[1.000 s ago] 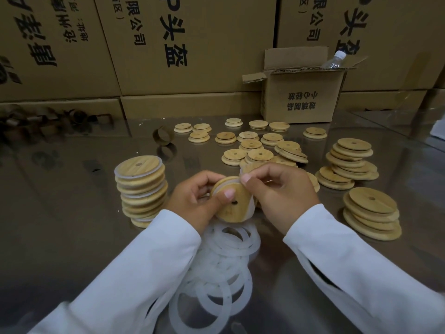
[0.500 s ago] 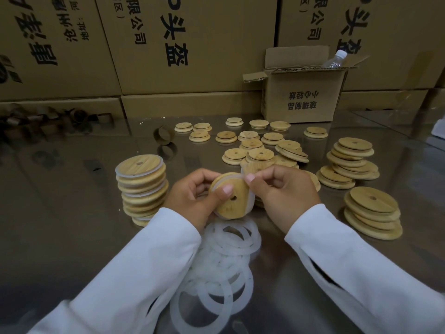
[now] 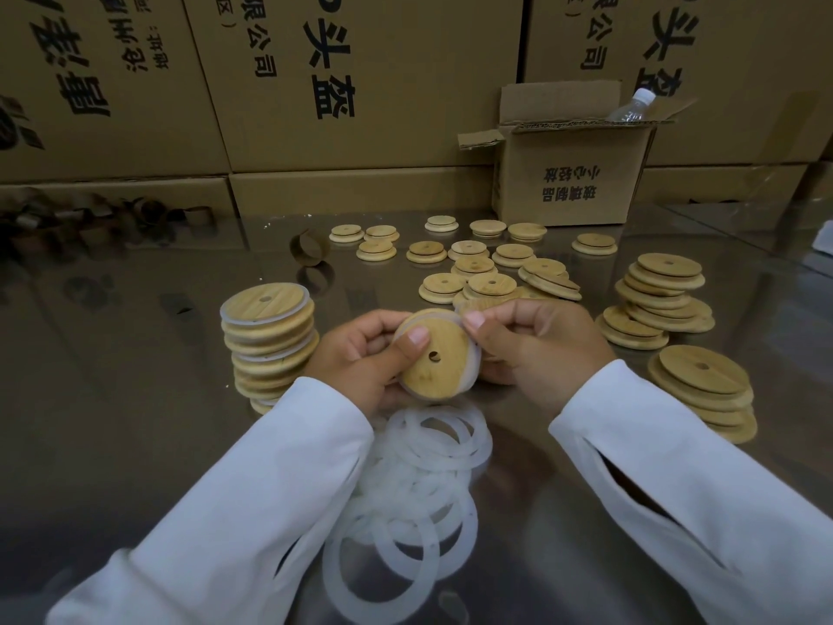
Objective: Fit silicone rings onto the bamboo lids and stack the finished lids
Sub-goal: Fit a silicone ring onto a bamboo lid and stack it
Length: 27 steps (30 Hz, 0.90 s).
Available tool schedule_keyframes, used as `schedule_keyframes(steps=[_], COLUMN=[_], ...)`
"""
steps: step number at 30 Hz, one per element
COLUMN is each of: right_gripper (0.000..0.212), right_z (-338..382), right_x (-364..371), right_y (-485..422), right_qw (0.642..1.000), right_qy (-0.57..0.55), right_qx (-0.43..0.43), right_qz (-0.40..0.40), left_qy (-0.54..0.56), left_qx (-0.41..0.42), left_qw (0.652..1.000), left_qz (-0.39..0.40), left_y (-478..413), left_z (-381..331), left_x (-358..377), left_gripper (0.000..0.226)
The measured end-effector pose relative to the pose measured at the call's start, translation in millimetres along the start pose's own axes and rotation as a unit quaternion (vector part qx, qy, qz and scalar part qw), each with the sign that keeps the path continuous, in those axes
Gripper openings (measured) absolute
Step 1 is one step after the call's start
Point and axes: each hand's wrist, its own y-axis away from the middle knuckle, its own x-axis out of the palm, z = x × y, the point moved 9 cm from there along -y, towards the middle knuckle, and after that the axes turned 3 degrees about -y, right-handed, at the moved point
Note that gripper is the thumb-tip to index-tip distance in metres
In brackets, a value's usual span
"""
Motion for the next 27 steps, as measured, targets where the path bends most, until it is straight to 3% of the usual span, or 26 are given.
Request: schedule_keyframes(steps=[16,23,27], right_gripper=[0.014,0.015,0.022], right_z=[-3,18,13], right_x=[-4,-1,-6], right_y=[4,16,13], right_qw=[0.999,0.979,0.978], right_qy=[-0.035,0.142,0.151], right_qx=[-0.012,-0.134,-0.118], right_qz=[-0.029,-0.060,-0.085], left_qy=[0.012,0.023,0.017], left_qx=[0.019,0.013,0.021], left_qw=[0.999,0.997,0.997], left_qz=[-0.043,-0.078,-0.067], left_y=[2,-1,0], left_z=[-3,-2,-4], left_x=[-2,-10,-7], left_gripper=[0.029,0.004,0.007])
